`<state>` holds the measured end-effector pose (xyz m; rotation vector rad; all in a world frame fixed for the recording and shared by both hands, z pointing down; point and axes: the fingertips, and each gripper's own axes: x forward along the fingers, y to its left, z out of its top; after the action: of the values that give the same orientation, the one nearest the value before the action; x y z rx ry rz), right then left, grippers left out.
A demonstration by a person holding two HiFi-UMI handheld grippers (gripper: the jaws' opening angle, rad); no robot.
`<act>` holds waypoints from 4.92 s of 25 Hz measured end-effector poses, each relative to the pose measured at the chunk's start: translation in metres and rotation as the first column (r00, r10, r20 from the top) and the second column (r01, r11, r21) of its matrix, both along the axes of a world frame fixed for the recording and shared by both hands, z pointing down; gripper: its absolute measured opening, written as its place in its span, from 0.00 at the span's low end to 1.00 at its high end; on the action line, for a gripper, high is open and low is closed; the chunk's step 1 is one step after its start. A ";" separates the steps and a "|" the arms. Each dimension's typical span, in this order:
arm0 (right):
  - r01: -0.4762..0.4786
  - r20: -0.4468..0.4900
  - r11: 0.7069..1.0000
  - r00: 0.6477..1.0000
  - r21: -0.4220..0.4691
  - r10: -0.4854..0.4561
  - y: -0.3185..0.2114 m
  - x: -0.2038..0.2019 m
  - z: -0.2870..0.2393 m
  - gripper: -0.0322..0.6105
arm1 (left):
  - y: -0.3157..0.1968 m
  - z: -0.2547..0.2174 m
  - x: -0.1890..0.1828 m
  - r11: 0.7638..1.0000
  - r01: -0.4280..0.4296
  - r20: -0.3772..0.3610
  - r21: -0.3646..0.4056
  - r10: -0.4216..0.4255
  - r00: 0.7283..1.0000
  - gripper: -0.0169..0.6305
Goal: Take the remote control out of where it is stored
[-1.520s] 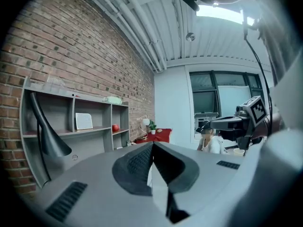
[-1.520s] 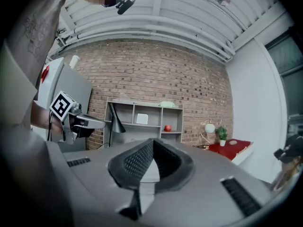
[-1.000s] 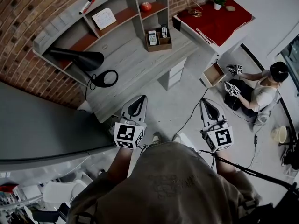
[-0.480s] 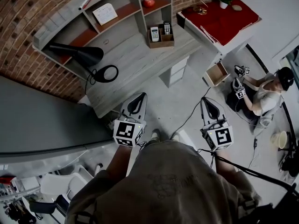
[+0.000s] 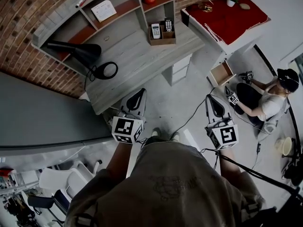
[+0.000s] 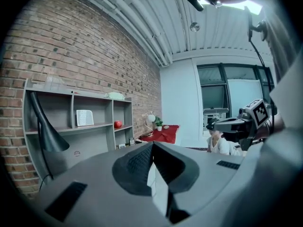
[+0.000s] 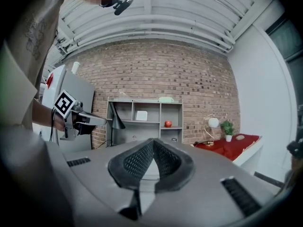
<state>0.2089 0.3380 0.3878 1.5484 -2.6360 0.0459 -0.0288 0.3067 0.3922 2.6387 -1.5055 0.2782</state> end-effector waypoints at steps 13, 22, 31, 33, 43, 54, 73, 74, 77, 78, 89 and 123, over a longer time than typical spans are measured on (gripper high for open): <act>0.044 0.011 0.998 0.999 0.034 -0.045 -0.015 0.015 -0.001 0.07 | -0.005 -0.007 0.007 0.999 0.043 0.014 0.020 -0.043 0.999 0.05; 0.061 -0.008 0.996 0.998 0.062 -0.061 -0.048 0.006 0.004 0.07 | -0.033 0.004 0.006 0.999 0.030 0.021 0.029 -0.031 0.999 0.05; 0.033 -0.020 0.999 0.999 0.040 -0.032 -0.106 -0.005 0.011 0.07 | -0.101 0.010 -0.004 0.999 0.006 0.023 0.039 -0.007 1.000 0.05; 0.028 -0.019 0.999 0.999 0.031 -0.027 -0.121 -0.009 0.013 0.07 | -0.118 0.013 -0.009 0.999 0.007 0.018 0.031 -0.007 1.000 0.05; 0.052 -0.049 0.995 0.998 0.089 -0.048 -0.227 -0.039 -0.003 0.07 | -0.216 0.006 -0.025 0.998 0.003 0.002 0.070 -0.003 1.000 0.05; 0.059 -0.047 0.997 0.997 0.040 -0.057 -0.307 -0.073 0.003 0.07 | -0.293 0.012 -0.038 0.998 -0.021 -0.003 0.066 0.021 1.000 0.05; -0.003 -0.092 1.000 0.996 0.008 0.003 -0.440 -0.122 -0.007 0.07 | -0.410 0.015 -0.059 0.987 -0.153 -0.027 0.055 0.154 0.988 0.05; -0.003 -0.093 1.000 0.996 0.009 0.003 -0.443 -0.122 -0.007 0.07 | -0.413 0.013 -0.059 0.986 -0.154 -0.032 0.061 0.156 0.987 0.04; 0.005 -0.103 1.000 0.995 0.003 -0.005 -0.447 -0.126 -0.007 0.07 | -0.421 0.001 -0.057 0.983 -0.155 -0.051 0.100 0.161 0.986 0.05; 0.005 -0.102 1.000 0.995 0.006 -0.005 -0.449 -0.126 -0.006 0.07 | -0.423 -0.002 -0.057 0.982 -0.154 -0.052 0.110 0.161 0.986 0.05; 0.073 -0.091 0.997 0.993 0.015 -0.072 -0.467 -0.134 -0.003 0.07 | -0.429 -0.002 -0.070 0.990 -0.087 -0.037 0.109 0.091 0.995 0.05; 0.227 -0.079 0.974 0.971 0.016 -0.225 -0.477 -0.113 0.012 0.07 | -0.441 -0.002 -0.033 1.000 -0.018 -0.020 0.026 0.018 1.000 0.05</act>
<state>0.0957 -0.1390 0.3996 1.2190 -2.7417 -0.0610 -0.0620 -0.1346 0.3903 2.6676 -1.4896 0.2341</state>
